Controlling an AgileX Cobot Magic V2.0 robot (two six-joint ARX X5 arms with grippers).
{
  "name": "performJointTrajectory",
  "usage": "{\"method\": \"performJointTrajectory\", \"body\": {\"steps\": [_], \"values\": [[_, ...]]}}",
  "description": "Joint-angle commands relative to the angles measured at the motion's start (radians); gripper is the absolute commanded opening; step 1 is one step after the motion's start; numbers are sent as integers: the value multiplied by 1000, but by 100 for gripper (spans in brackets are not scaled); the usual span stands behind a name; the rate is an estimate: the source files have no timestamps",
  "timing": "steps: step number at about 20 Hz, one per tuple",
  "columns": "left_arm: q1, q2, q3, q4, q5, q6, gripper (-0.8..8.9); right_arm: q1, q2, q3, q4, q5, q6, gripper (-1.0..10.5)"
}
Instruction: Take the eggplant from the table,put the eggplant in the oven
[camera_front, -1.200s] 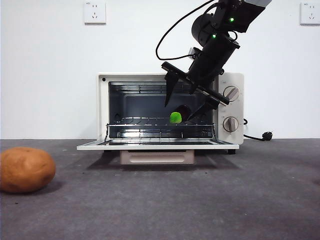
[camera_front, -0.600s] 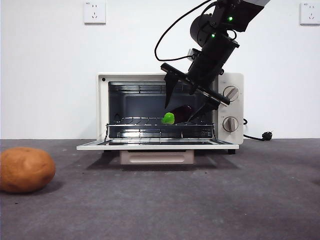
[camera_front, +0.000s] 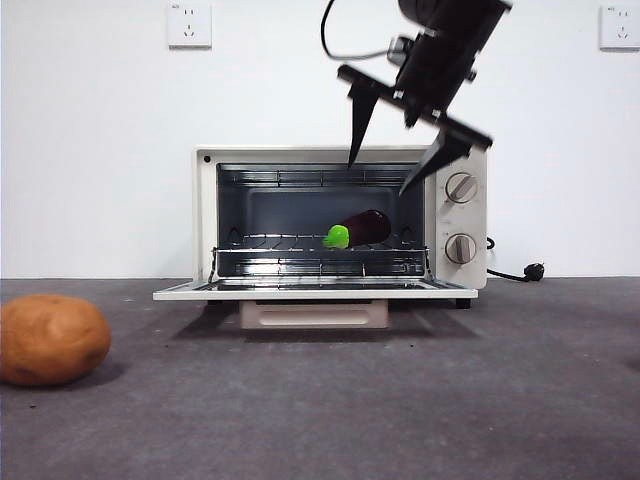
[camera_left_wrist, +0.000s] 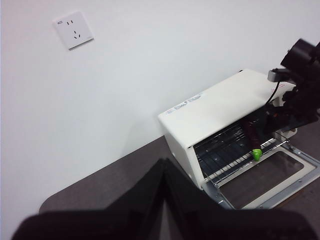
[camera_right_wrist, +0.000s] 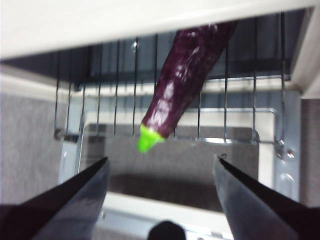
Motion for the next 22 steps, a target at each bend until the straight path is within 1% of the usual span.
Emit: {"method": "performJointTrajectory", "body": {"steps": [1,5,17,19,22], "values": [[-10,-2,-4,3,4,10,-5,12,-64,2,-21,3,-85,351],[-18,-2,-4,3,4,10,-5,17,-169,2,-34,2,-130,348],[-19,2,-4,8,4,10,-6,17,-501,2,-56,8,-222,347],[-19,4,-4,10,4,10,-5,18,-547,2,-63,19,-238,346],[-19,12,-4,12,4,10,-5,18,-618,2,-89,61,-274,346]]}}
